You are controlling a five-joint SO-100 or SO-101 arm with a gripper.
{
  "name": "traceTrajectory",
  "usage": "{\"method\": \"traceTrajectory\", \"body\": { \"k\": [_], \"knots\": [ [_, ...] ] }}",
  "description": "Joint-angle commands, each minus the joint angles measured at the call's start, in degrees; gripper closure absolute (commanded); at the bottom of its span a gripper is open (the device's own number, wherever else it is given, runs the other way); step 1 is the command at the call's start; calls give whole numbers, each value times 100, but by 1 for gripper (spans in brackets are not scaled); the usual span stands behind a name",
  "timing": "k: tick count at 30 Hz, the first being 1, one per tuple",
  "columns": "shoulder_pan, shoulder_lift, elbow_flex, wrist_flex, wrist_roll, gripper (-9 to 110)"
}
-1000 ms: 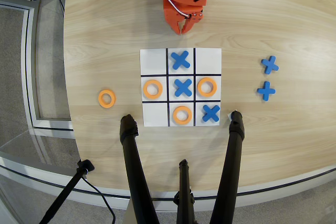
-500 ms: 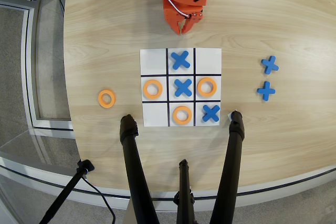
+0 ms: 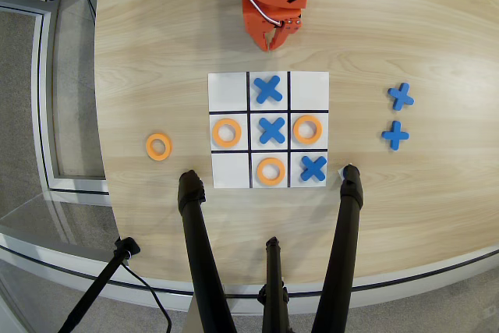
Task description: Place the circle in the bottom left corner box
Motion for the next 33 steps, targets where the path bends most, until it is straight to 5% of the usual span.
{"method": "traceTrajectory", "body": {
  "k": [1,16,33],
  "knots": [
    [272,-158,264,-70,-35,101],
    [1740,-4061,-4140,369,18,98],
    [2874,-10266,-8815,-2048,773,78]
  ]
}}
